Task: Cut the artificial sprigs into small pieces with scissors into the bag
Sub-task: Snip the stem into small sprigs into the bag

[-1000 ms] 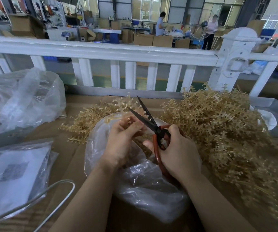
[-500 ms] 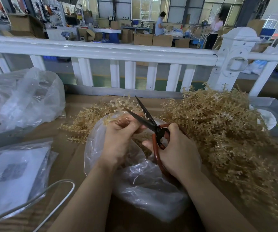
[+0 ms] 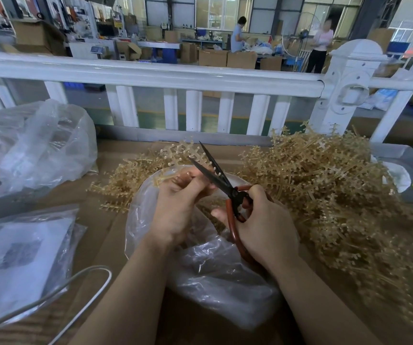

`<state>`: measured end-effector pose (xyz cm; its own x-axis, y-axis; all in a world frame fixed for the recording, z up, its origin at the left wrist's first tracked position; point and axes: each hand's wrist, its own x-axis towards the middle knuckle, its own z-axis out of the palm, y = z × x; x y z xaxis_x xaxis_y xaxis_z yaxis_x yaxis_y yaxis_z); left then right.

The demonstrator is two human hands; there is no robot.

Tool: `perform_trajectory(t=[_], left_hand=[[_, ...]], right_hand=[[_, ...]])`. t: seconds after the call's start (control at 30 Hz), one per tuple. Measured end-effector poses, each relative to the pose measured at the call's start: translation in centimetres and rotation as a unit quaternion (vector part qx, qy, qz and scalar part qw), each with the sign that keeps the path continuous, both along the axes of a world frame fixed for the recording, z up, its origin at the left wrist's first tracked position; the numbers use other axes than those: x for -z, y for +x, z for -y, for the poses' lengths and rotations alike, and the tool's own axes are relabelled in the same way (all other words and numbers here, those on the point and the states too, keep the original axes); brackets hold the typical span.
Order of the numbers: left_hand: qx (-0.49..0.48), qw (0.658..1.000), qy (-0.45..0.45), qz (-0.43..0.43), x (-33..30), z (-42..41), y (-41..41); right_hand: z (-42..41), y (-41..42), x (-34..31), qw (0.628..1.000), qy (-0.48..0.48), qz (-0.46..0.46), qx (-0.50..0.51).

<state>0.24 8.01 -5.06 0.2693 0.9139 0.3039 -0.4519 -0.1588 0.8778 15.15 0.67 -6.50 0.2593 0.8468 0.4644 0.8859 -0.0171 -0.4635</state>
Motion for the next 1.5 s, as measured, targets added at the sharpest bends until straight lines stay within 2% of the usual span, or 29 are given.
perform_trajectory(t=[0.17,0.4,0.63,1.03,1.23,1.5], left_hand=[[-0.001,0.999,0.026,-0.022,-0.02,0.05,-0.08],[-0.022,0.998,0.018,-0.057,-0.22,0.02,-0.24],[-0.022,0.998,0.025,-0.052,-0.23,0.05,-0.32],[-0.040,0.999,-0.015,-0.022,-0.50,0.22,-0.17],[-0.082,0.995,-0.034,-0.040,-0.81,0.67,-0.43],[-0.099,0.993,-0.004,-0.056,-0.78,0.70,-0.34]], right_hand=[[0.00,0.09,0.04,1.000,0.002,0.000,-0.006],[0.19,-0.03,-0.31,1.000,-0.007,0.003,-0.019],[0.33,-0.09,-0.54,1.000,-0.006,0.008,-0.015],[0.56,-0.02,-0.53,1.000,-0.006,0.016,-0.011],[0.32,0.10,-0.49,1.000,0.010,0.019,-0.014],[-0.12,0.23,0.07,1.000,0.010,0.021,-0.016]])
